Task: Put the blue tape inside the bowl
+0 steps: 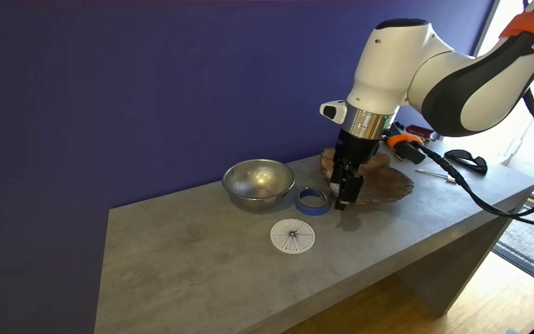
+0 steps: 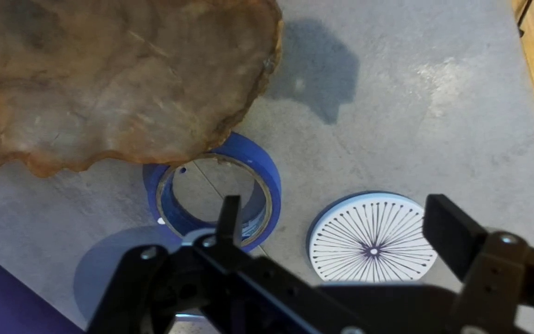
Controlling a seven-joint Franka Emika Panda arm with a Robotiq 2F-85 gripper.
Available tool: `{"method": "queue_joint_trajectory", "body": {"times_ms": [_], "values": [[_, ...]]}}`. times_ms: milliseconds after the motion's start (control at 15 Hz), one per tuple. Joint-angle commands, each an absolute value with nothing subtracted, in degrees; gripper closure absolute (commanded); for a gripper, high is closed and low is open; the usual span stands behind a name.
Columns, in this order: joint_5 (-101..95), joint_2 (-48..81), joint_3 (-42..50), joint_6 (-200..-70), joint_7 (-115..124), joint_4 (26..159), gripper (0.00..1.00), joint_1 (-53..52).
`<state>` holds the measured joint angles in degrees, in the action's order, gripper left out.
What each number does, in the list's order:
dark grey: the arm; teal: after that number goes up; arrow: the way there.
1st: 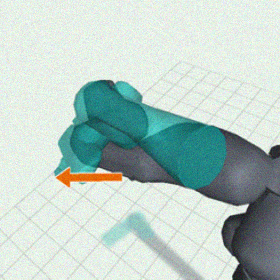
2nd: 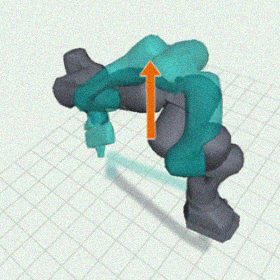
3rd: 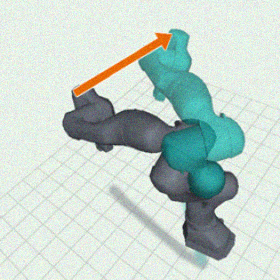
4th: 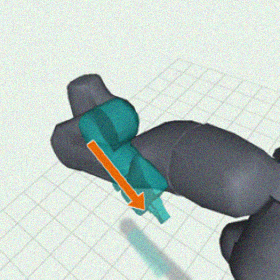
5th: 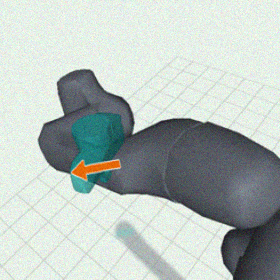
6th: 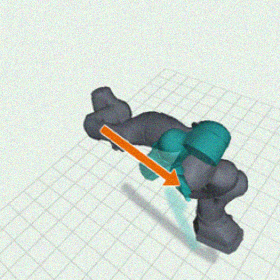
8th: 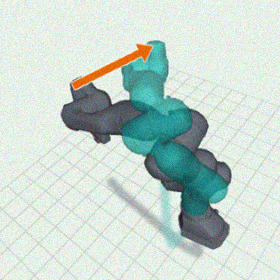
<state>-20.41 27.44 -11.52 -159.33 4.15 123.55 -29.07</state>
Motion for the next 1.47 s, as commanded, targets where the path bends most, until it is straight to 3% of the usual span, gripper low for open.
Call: {"method": "queue_joint_trajectory", "body": {"times_ms": [0, 333, 667, 733, 867, 1400], "values": [[-20.8, 31.7, -11.3, -160.4, 1.9, 120.5, 0.00, -29.4], [-23.6, 36.9, -7.2, -162.4, 1.5, 115.0, 0.00, -32.5], [-21.8, 40.9, -9.0, -159.9, -3.4, 110.5, 0.02, -31.0], [-21.9, 41.6, -8.8, -159.6, -3.7, 109.8, 0.26, -31.1], [-21.7, 42.7, -8.6, -159.4, -4.2, 108.9, 0.31, -31.0], [-21.2, 42.0, -9.1, -159.1, -3.8, 108.6, 0.88, -30.9]]}}
